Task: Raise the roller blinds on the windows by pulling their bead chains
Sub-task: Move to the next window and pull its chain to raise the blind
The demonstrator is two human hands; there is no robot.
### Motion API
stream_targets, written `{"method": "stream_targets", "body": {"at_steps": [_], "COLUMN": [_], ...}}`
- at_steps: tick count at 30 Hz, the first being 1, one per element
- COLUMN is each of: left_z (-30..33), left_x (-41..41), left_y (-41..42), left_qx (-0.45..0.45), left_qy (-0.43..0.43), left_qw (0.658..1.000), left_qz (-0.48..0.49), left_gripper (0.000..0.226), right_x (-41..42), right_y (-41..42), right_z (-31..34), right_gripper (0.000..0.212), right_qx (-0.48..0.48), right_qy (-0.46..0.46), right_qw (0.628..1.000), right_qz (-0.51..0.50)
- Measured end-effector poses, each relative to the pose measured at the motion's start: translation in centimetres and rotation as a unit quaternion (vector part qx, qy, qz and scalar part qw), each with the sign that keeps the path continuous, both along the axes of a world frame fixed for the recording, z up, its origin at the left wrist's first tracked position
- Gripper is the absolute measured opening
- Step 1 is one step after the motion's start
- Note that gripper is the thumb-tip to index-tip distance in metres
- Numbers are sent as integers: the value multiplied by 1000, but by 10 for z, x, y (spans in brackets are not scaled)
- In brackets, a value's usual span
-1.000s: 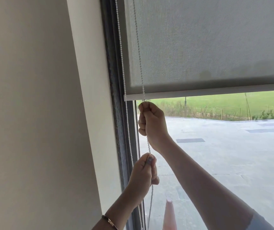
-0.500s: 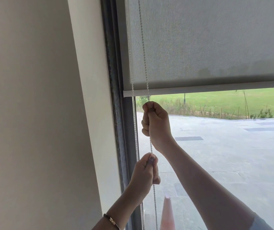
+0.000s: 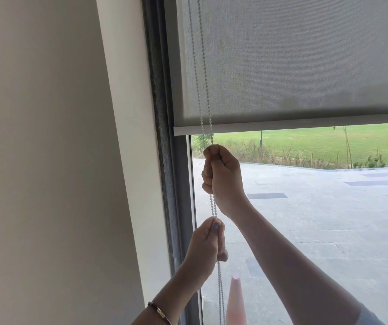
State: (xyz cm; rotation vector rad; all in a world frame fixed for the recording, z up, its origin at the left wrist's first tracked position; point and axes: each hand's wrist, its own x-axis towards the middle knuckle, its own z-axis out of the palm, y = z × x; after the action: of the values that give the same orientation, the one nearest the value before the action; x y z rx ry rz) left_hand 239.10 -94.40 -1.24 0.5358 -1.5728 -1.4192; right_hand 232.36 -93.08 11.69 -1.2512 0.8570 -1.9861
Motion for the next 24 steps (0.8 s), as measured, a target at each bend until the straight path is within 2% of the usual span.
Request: {"method": "stream_targets", "body": {"at_steps": [10, 15, 18, 24], "left_z": [0, 5, 10, 8], "left_x": [-1, 0, 1, -8], "left_y": [7, 10, 10, 4], "left_qx": [-7, -14, -37, -112], "left_qy": [-6, -7, 7, -16], "left_qw": [1000, 1000, 999, 990], "left_qz": [4, 11, 21, 88], "left_gripper": [53, 43, 39, 41], "right_x": [-1, -1, -4, -19], "right_y": [5, 7, 4, 7], "right_z": [-2, 0, -1, -29], "right_gripper": [35, 36, 34, 26], "right_qx": [-9, -22, -33, -5], "right_qy": [-2, 14, 52, 206], "right_qw": [1000, 1000, 998, 968], "right_qz": [1, -3, -29, -146]}}
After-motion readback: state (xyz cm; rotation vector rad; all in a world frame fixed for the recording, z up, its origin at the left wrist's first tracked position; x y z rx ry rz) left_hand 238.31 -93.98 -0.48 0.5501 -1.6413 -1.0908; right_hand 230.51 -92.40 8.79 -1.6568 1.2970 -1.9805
